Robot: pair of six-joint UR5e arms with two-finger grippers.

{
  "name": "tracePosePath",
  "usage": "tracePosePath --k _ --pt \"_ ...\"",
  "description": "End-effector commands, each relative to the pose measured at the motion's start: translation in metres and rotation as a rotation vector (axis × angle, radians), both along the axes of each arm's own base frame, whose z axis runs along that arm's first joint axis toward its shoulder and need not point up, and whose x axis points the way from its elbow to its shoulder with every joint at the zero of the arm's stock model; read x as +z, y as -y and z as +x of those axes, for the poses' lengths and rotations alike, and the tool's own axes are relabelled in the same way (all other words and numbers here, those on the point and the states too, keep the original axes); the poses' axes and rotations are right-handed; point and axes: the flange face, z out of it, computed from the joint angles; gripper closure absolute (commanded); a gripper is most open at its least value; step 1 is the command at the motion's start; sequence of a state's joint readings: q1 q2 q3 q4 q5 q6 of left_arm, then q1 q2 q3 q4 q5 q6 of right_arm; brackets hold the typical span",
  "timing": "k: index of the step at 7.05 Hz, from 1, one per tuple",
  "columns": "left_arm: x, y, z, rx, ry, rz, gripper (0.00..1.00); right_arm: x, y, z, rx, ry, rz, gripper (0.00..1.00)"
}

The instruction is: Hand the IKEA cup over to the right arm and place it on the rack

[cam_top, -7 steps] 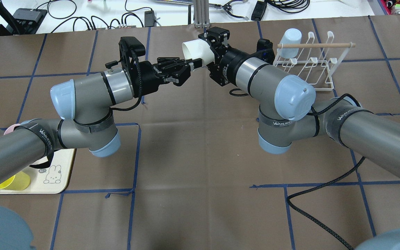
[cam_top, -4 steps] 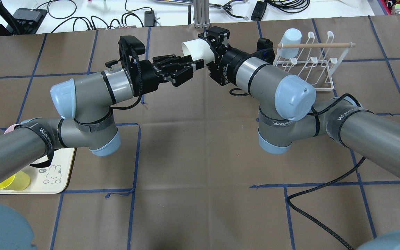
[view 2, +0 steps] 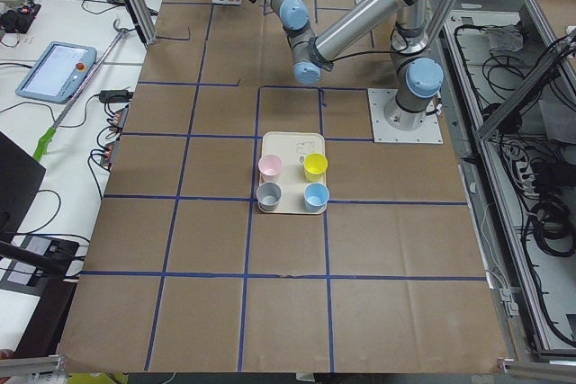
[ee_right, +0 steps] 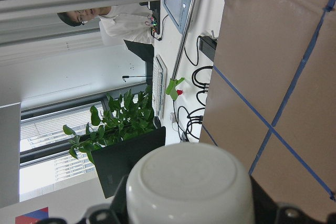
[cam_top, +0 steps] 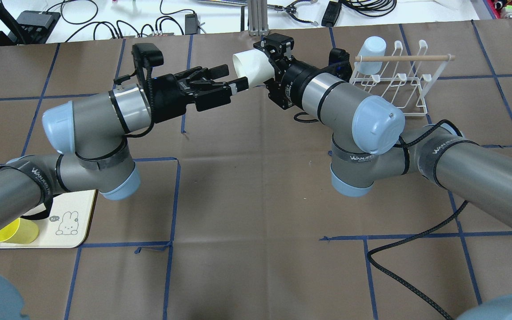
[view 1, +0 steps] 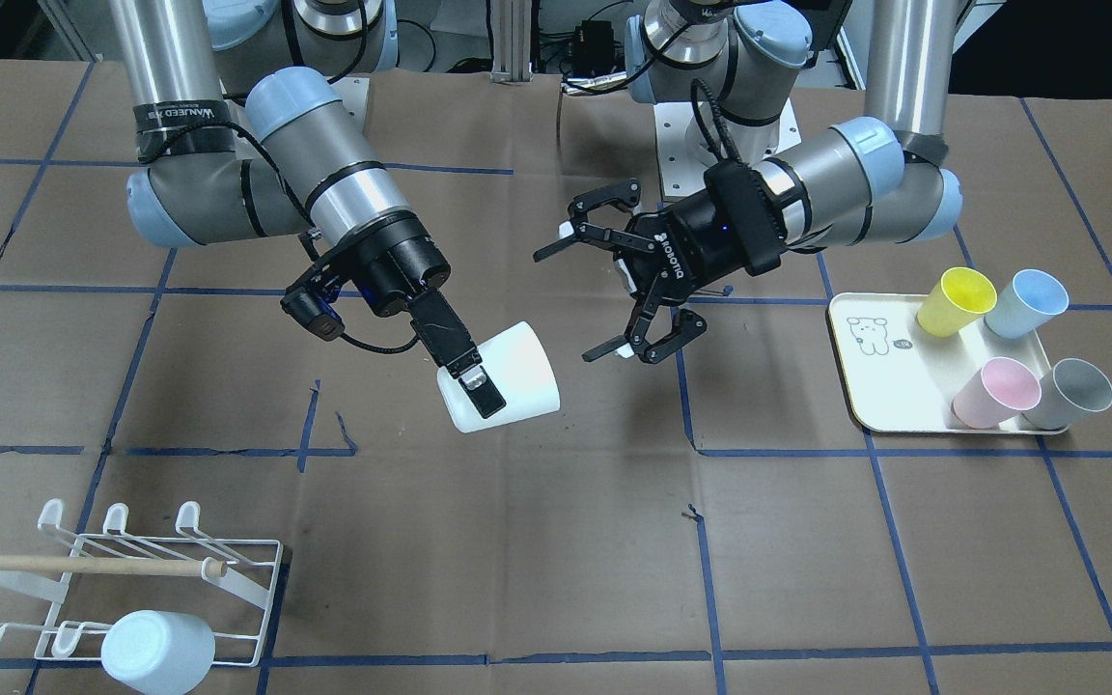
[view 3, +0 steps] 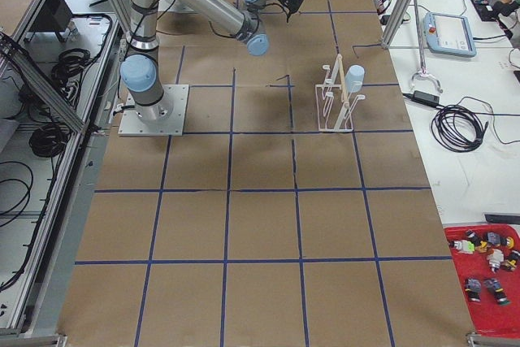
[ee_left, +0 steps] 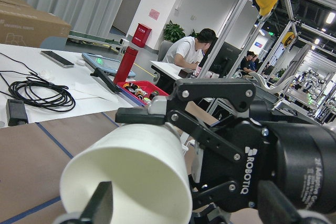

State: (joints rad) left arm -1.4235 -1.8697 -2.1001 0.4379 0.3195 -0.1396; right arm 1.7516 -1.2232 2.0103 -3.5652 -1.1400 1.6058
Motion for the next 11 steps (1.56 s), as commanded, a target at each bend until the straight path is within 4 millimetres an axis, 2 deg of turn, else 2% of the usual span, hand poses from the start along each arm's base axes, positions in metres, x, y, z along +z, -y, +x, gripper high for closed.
tracePosePath --k 1,2,3,4,5,6,7,9,11 --pt "0.013 0.001 0.061 0.027 -0.057 -0.015 0.03 0.006 0.014 -0.018 -0.011 -0.058 -0.060 0.72" --pt "0.017 0.007 0.065 0.048 -0.053 -0.012 0.03 0.011 0.028 -0.043 -0.034 -0.120 -0.113 0.73" --pt "0.023 0.027 0.072 0.123 -0.034 -0.006 0.04 0.014 0.040 -0.070 -0.039 -0.234 -0.194 0.80" --pt "0.034 0.055 0.080 0.198 -0.014 0.020 0.04 0.017 0.050 -0.095 -0.027 -0.382 -0.285 0.85" --pt "0.040 0.069 0.084 0.221 -0.013 0.062 0.04 0.015 0.060 -0.126 -0.012 -0.555 -0.367 0.86" --pt "0.035 0.081 0.090 0.311 0.013 0.124 0.04 0.012 0.070 -0.165 -0.002 -0.749 -0.439 0.86" --pt "0.030 0.091 0.087 0.413 0.063 0.221 0.04 0.015 0.077 -0.201 0.033 -0.980 -0.527 0.86" --pt "0.012 0.116 0.071 0.612 0.236 0.397 0.04 0.019 0.092 -0.236 0.157 -1.387 -0.679 0.86" --pt "0.010 0.144 0.050 0.715 0.465 0.630 0.03 0.010 0.114 -0.256 0.169 -1.510 -0.693 0.86"
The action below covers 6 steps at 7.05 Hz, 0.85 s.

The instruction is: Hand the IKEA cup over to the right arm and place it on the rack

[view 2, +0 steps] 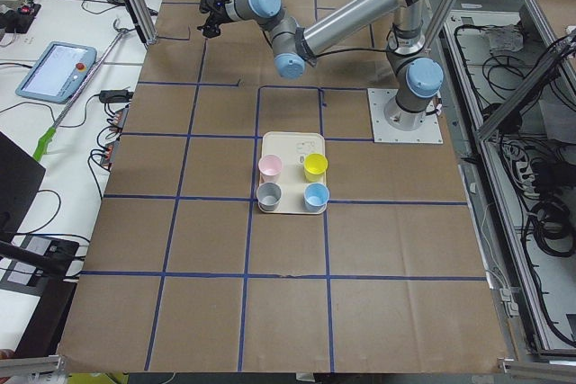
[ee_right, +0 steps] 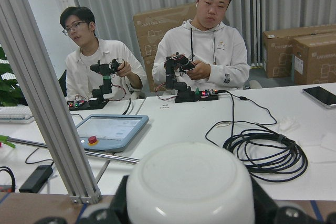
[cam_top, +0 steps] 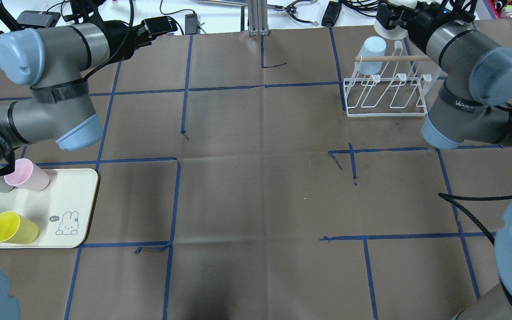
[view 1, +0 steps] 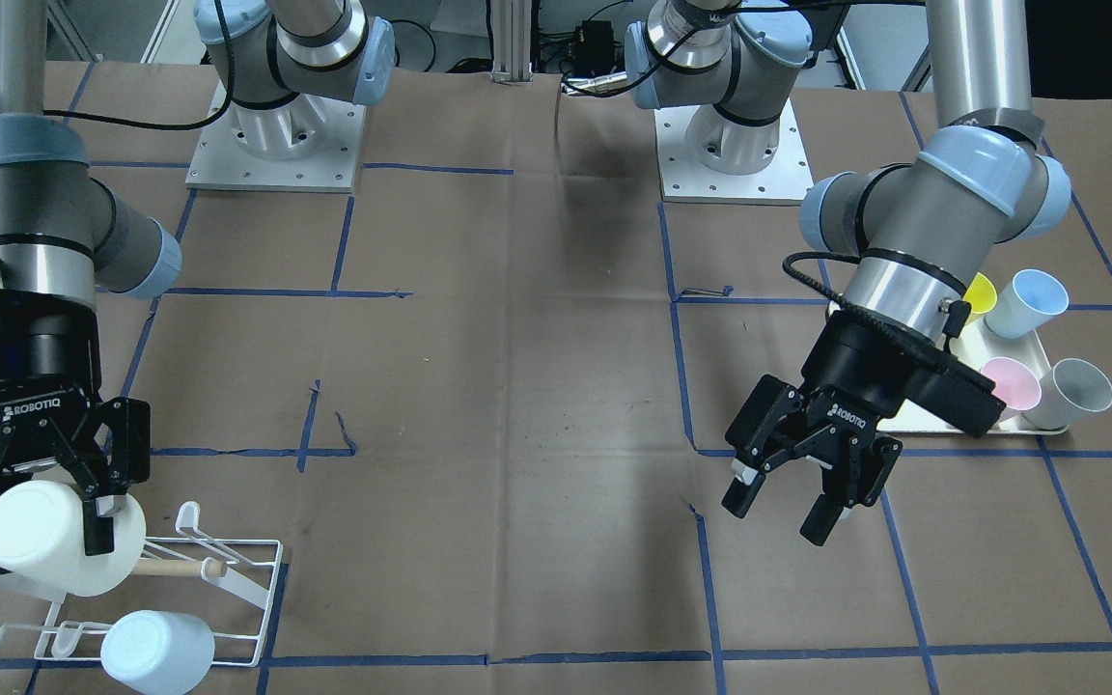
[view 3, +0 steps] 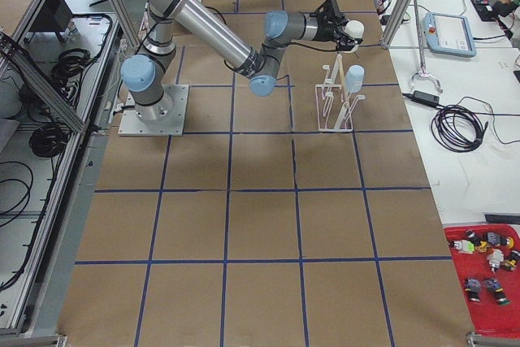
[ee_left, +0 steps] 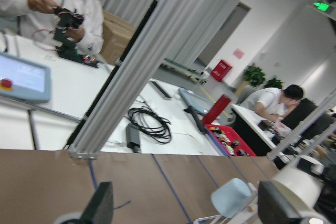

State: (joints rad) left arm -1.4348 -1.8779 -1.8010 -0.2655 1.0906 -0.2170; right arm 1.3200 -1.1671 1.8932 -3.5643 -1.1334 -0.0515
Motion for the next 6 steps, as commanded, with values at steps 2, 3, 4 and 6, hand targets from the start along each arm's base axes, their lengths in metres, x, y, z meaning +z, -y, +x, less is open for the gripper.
tracePosePath --k 2,3,4,6 --pt "-0.009 0.010 -0.025 0.071 0.261 0.444 0.03 -0.026 0.047 -0.071 -0.107 -0.092 -0.014 0.86" --pt "0.000 0.001 -0.032 0.038 0.292 0.559 0.03 -0.036 0.060 -0.093 -0.119 -0.135 -0.017 0.86" --pt "0.020 -0.005 -0.029 0.006 0.332 0.633 0.03 -0.047 0.065 -0.097 -0.115 -0.160 -0.008 0.86" --pt "0.086 -0.031 -0.020 -0.096 0.476 0.710 0.03 -0.069 0.072 -0.108 -0.126 -0.151 0.018 0.86"
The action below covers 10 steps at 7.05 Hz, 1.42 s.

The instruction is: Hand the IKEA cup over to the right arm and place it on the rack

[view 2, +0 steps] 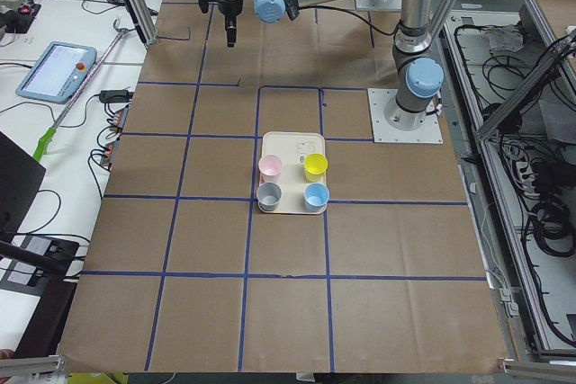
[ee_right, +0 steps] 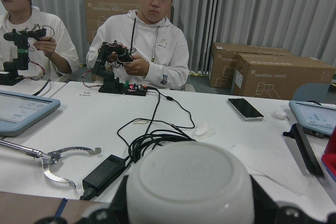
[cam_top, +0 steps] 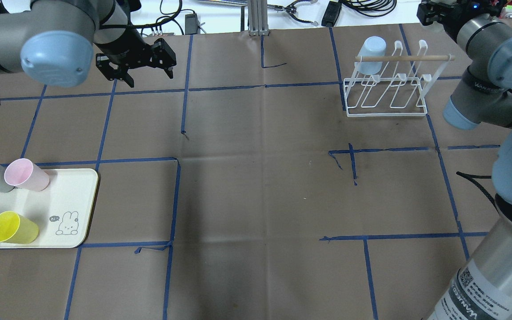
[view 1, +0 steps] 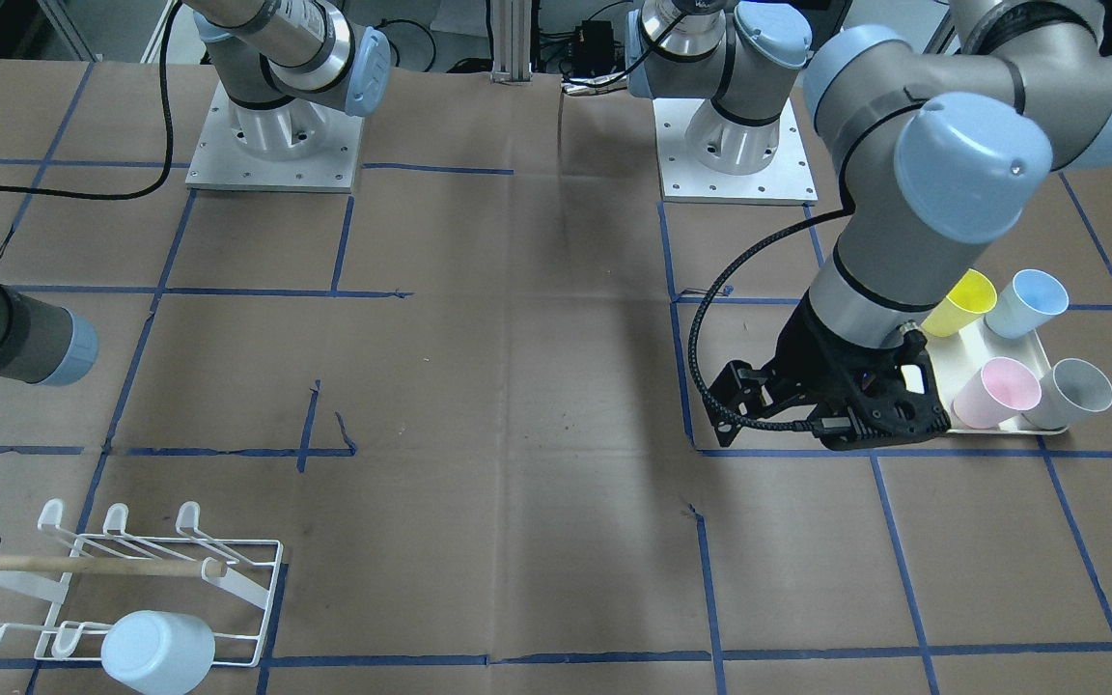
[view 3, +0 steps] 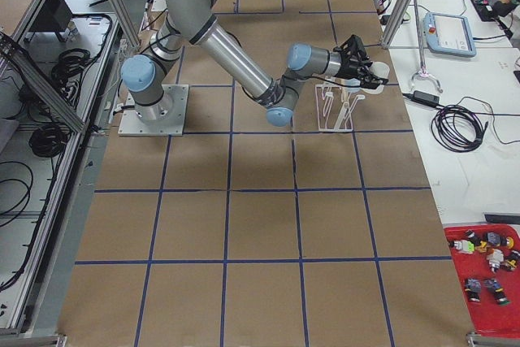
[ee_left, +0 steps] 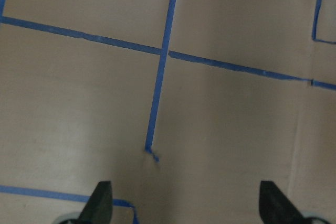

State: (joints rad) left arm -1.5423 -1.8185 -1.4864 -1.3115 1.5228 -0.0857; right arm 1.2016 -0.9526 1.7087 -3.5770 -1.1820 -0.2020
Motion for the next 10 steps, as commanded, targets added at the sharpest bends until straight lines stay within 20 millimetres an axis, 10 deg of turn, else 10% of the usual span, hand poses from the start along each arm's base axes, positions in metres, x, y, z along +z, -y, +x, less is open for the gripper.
tracePosePath --k 1,4,8,9,10 --pt "0.055 -0.030 0.004 -0.101 0.055 0.060 0.02 -0.018 0.006 -0.006 -0.002 0.005 0.017 0.86" --pt "0.052 -0.040 0.002 -0.110 0.047 0.059 0.01 -0.035 0.001 0.003 0.007 0.009 0.011 0.86" --pt "0.042 -0.102 0.001 -0.121 0.043 0.083 0.01 -0.050 -0.010 0.007 0.003 0.026 0.040 0.85" --pt "0.049 -0.102 0.001 -0.116 0.045 0.068 0.01 -0.051 -0.011 0.007 0.006 0.021 0.041 0.73" --pt "0.050 -0.103 0.001 -0.113 0.045 0.066 0.01 -0.042 -0.012 0.008 0.009 0.003 0.017 0.23"
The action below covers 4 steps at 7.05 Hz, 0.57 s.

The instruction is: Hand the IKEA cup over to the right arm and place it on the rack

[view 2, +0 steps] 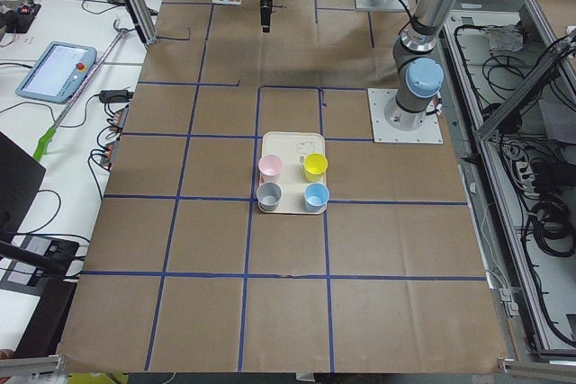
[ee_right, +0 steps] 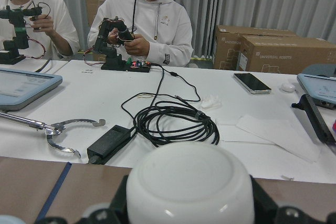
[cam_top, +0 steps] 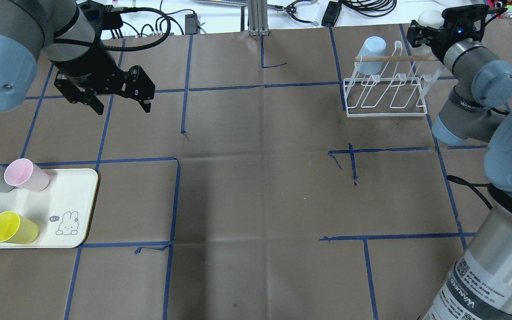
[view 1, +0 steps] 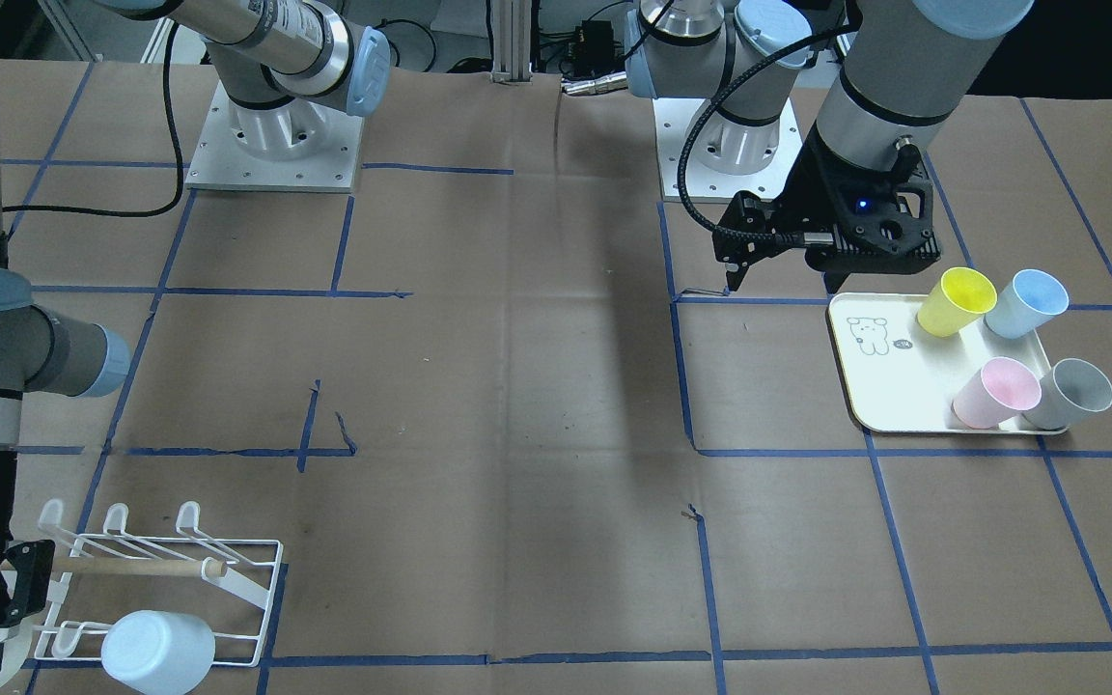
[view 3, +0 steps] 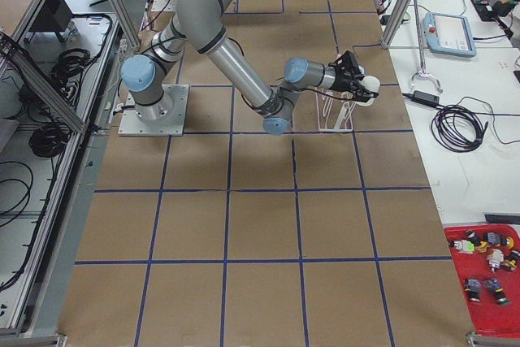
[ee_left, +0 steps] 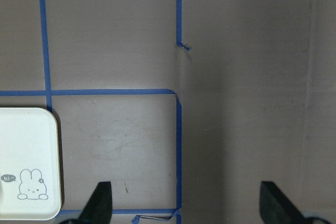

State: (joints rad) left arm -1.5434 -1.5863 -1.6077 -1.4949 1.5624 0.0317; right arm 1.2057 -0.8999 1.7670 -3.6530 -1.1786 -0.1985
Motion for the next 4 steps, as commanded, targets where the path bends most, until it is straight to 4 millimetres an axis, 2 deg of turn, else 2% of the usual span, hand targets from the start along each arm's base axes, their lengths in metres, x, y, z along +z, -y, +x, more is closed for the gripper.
tracePosePath --k 1,4 --pt "0.0033 -0.0044 0.0002 0.009 0.002 -0.007 0.01 0.0000 -0.0012 0.0004 -0.001 -0.003 -0.004 0.01" --pt "0.0018 -0.0048 0.0007 0.009 0.007 -0.004 0.00 -0.0008 -0.0005 -0.0002 -0.004 0.001 0.008 0.01"
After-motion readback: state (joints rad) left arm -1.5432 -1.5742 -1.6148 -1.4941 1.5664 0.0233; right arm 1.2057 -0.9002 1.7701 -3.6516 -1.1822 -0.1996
